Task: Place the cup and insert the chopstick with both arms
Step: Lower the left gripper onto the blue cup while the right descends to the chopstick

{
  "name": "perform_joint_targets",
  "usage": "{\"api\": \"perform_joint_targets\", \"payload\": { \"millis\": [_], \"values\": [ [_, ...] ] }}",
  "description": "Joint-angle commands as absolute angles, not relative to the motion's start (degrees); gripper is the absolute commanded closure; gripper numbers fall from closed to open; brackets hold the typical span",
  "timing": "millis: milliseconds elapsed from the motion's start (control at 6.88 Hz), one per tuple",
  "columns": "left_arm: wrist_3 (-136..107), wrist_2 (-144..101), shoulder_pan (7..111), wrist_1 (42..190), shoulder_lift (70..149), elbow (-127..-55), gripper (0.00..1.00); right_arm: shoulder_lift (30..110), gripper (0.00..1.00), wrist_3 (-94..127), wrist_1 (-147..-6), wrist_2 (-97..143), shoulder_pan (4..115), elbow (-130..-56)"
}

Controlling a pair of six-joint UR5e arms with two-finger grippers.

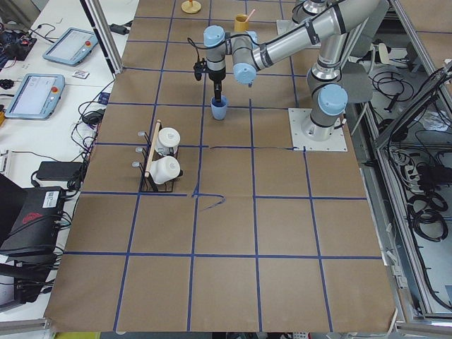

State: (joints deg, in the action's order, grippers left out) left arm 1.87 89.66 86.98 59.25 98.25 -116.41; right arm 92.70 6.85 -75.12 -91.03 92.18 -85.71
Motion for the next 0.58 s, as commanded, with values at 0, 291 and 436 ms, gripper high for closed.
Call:
{"api": "perform_joint_targets", "payload": {
  "millis": [0, 291, 436],
  "values": [
    [2.4, 89.7, 87.0, 58.4, 99.6, -116.7, 0.93, 93.2, 0.0, 17.8, -71.5, -93.2, 92.1, -92.7],
    [2.3, 89.6, 87.0, 58.2, 99.3, -116.6, 1.0, 95.4, 0.01, 27.0, -73.5, -93.2, 92.0, -100.2],
    [1.8, 89.7, 87.0, 58.1, 99.2, -116.2, 1.0, 95.4, 0.01, 32.3, -76.9, -93.2, 91.9, -103.9]
  ]
}}
